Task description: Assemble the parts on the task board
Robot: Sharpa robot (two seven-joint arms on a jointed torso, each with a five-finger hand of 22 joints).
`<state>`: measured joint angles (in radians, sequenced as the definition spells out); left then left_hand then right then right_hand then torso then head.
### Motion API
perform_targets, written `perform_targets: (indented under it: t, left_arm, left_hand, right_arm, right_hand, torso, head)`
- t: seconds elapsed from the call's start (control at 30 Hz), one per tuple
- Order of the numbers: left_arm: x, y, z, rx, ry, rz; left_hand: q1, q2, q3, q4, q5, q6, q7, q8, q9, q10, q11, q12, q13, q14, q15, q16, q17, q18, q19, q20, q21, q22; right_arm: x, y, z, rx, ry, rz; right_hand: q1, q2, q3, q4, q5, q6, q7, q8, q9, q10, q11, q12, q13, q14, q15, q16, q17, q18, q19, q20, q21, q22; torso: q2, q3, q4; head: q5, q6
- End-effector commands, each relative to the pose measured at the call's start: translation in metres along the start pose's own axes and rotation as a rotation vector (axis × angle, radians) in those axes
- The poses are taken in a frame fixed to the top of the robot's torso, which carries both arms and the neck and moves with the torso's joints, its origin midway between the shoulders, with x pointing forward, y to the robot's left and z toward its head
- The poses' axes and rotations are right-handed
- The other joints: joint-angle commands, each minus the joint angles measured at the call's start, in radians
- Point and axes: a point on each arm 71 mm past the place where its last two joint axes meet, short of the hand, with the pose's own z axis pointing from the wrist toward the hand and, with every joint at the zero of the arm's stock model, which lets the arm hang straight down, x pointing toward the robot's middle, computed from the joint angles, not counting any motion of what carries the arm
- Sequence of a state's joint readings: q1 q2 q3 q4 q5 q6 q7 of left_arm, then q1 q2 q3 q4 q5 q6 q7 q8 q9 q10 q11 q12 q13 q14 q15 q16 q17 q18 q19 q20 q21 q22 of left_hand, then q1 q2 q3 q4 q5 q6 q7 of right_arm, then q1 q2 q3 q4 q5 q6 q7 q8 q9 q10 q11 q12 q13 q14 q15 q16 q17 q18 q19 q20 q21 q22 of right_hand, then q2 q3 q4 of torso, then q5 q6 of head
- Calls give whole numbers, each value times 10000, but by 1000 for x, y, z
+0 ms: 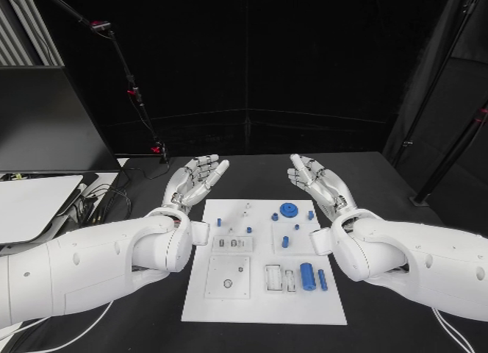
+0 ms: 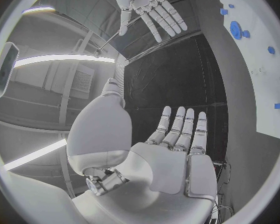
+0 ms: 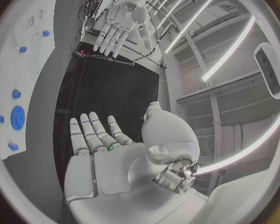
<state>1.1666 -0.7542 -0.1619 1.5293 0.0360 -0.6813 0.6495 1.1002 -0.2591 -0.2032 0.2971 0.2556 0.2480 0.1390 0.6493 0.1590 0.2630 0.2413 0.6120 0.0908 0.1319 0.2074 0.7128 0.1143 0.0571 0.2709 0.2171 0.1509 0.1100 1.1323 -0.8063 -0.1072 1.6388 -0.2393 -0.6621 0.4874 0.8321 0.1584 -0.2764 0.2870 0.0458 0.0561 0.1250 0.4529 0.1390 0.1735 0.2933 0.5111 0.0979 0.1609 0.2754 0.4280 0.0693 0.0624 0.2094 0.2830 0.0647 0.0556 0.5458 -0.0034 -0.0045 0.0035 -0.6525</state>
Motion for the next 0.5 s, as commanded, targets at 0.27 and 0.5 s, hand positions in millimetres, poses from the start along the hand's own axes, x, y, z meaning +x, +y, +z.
perform_targets:
  t: [0.27, 0.5]
  left_arm:
    - [3, -30, -1, 4133, 825, -761]
    - [0, -30, 2, 4099, 795, -702]
  left_hand:
    - [98, 110, 114, 59, -203, 171, 1237, 262, 12, 239, -216, 224, 3, -99, -61, 75, -72, 228, 15, -21, 32, 12]
    - [72, 132, 140, 63, -313, 157, 1090, 303, -54, 206, -371, 239, -58, -141, -246, 92, -141, 362, -24, -79, 45, 20]
  right_arm:
    - [13, 10, -3, -953, 1607, -848]
    - [5, 6, -3, -844, 1772, -1199]
  right_hand:
    - [95, 13, 22, 46, 29, 46, 1658, 36, 2, -20, 75, 68, 9, 12, 40, 54, 7, 154, -10, 67, 29, 11]
    - [142, -4, 31, 48, 31, 42, 1635, 33, -17, 8, 77, 143, 13, 54, 54, 150, 15, 151, -27, 70, 30, 9]
  torso:
    - [1, -2, -3]
    - [320, 41, 21]
  head:
    - [-1, 1]
    - [177, -173]
